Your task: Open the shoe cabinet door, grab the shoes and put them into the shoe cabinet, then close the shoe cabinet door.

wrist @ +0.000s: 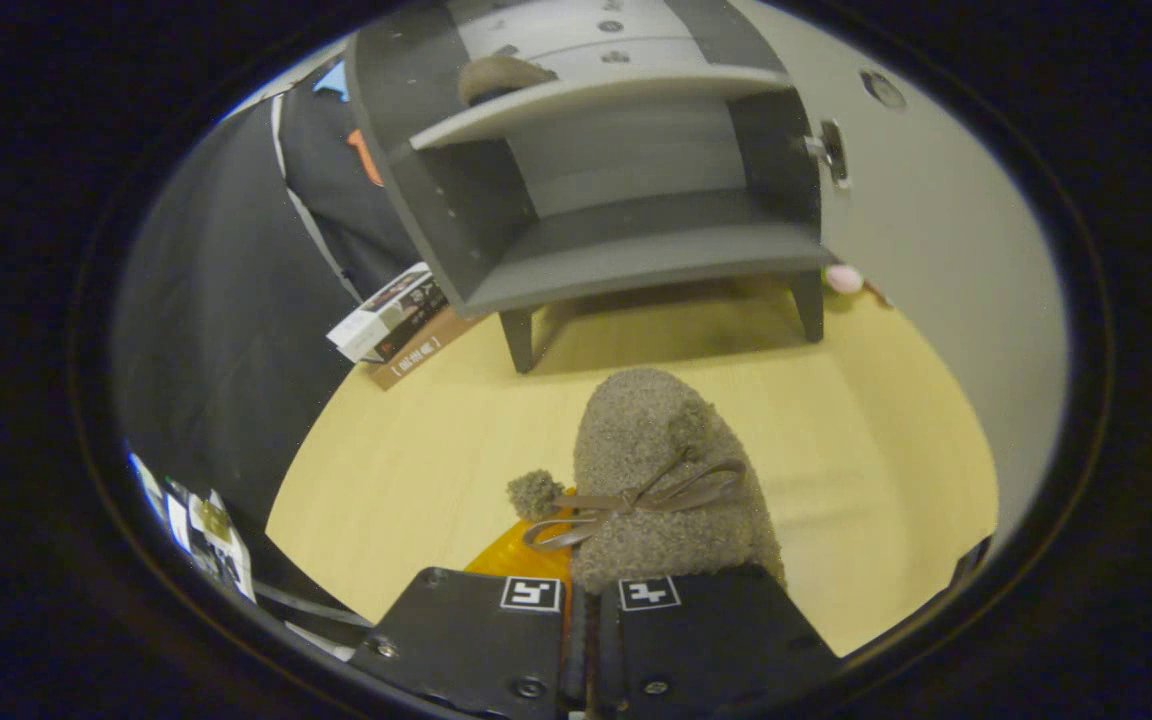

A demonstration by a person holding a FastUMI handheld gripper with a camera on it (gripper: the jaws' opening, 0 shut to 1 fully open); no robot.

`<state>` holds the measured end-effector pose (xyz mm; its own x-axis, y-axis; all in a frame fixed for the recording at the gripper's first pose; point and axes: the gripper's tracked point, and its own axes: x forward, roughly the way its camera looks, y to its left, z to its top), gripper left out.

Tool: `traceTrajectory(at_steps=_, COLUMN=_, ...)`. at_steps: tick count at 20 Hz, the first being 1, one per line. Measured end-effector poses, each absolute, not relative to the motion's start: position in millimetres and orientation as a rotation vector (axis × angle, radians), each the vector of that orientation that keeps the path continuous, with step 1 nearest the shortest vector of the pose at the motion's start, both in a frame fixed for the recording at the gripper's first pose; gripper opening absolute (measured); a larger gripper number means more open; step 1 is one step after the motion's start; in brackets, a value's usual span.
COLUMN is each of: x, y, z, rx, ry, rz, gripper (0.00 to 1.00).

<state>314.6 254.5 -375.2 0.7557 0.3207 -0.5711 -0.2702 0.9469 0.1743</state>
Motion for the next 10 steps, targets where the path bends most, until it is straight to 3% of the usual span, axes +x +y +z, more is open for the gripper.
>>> traceTrajectory(at_steps=10, x=299, y=267, z=-162, rx=-0.034, ry=0.248, rz=0.336, gripper=0.08)
